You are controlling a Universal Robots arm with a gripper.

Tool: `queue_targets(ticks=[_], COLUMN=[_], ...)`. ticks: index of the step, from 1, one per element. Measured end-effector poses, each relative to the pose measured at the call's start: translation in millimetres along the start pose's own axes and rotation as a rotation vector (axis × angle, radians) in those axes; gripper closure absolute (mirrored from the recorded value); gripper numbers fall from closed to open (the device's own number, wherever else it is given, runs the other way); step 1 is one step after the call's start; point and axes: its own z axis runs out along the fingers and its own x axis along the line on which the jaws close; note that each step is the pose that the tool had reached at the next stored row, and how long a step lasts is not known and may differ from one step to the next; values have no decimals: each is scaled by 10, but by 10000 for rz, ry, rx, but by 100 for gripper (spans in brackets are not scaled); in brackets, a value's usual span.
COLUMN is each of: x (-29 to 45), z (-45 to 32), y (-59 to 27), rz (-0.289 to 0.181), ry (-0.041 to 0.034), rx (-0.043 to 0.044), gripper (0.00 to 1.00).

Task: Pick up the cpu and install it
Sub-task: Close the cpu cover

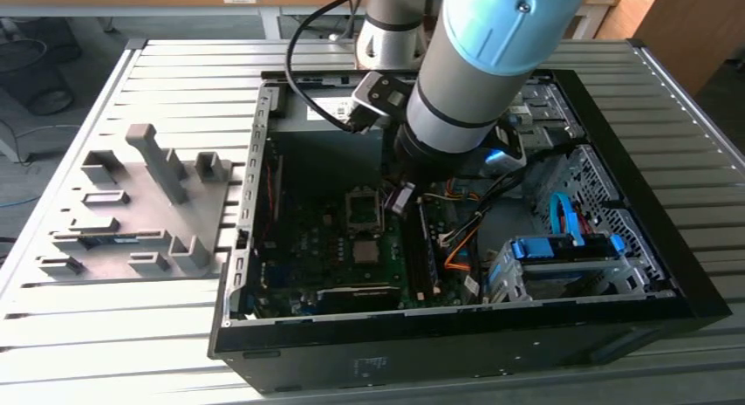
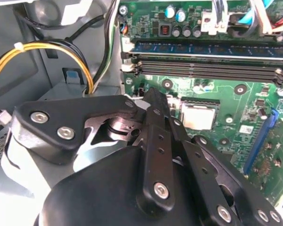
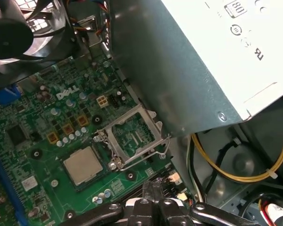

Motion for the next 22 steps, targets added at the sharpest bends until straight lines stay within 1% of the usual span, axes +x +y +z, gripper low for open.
queue_targets(ticks=[4, 6, 9, 14, 22], x=[-67, -89, -102, -103, -150], z=[54, 76, 126, 195, 275], y=[37, 50, 56, 51, 112], rz=[32, 39, 90, 459, 598], ry=[-9, -30, -64, -144, -182], rx=[2, -8, -16, 34, 47], gripper=[90, 90, 90, 90, 90])
